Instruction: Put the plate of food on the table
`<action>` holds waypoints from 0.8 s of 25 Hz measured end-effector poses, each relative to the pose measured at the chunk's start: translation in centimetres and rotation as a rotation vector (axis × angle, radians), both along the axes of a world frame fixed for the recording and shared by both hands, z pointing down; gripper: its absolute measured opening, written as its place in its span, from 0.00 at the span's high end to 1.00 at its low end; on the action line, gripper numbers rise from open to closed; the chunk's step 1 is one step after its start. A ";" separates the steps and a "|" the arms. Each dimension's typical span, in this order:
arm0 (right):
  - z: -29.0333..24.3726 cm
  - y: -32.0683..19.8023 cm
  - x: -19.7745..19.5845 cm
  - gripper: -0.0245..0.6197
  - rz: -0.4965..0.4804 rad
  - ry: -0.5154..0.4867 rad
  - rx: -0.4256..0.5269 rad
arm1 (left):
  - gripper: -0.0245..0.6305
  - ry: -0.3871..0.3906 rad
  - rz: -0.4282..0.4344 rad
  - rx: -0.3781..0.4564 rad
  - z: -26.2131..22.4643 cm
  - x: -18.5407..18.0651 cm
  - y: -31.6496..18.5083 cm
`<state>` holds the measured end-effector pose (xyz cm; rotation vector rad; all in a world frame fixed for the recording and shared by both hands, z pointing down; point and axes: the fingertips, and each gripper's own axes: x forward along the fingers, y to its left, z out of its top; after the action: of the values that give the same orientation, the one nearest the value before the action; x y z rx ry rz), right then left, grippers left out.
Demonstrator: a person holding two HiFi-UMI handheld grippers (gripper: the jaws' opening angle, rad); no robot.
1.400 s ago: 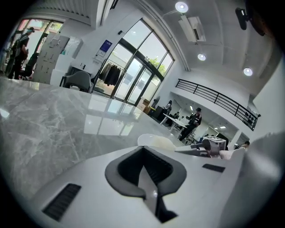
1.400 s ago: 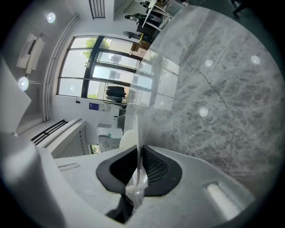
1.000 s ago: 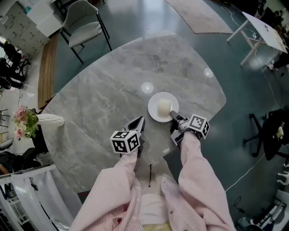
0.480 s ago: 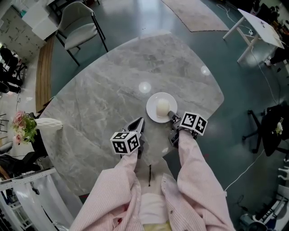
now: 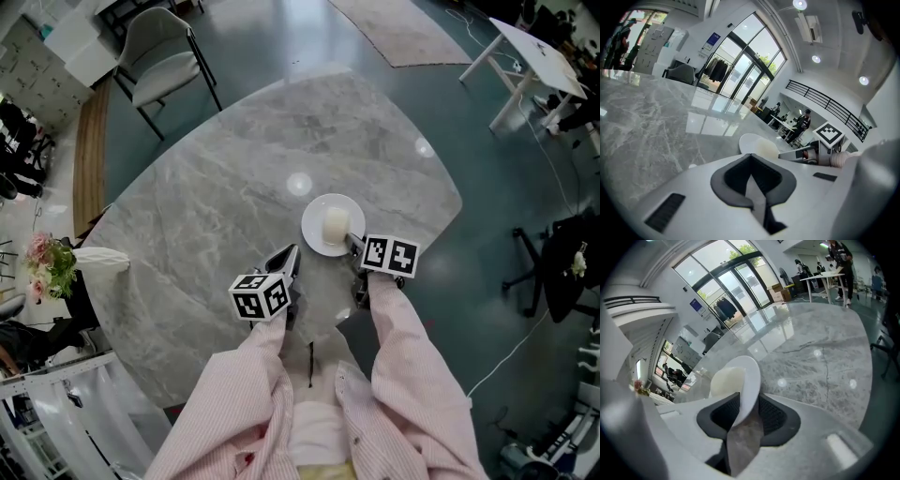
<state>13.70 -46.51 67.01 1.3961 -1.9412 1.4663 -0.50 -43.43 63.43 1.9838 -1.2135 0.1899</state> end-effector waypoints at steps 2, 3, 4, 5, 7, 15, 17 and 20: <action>0.0 0.2 0.1 0.78 -0.013 0.028 0.006 | 0.97 -0.002 0.001 0.002 -0.1 0.0 0.1; 0.0 0.2 0.1 0.77 -0.019 0.035 0.008 | 0.97 -0.003 0.002 0.003 -0.1 0.0 0.1; 0.0 0.2 0.1 0.77 -0.024 0.039 0.008 | 0.97 -0.003 0.003 0.005 -0.2 0.1 0.1; 0.0 0.2 0.1 0.77 -0.027 0.042 0.007 | 0.97 -0.003 0.003 0.007 -0.2 0.1 0.1; 0.1 0.3 0.2 0.77 -0.034 0.052 0.003 | 0.97 -0.005 0.004 0.010 -0.4 0.2 0.1; -1.5 0.7 1.8 0.77 -0.059 0.121 0.078 | 0.97 -0.014 0.026 0.077 -2.5 0.5 0.2; -2.5 0.9 1.8 0.80 -0.076 0.139 0.130 | 0.97 -0.021 0.032 0.103 -3.4 0.3 0.3; -4.3 1.2 1.4 0.85 -0.116 0.124 0.228 | 0.97 -0.026 0.037 0.147 -5.0 0.1 0.6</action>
<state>15.11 -45.33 62.75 1.4037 -2.1217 1.1084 -0.36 -42.83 58.42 2.1370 -1.2386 0.1487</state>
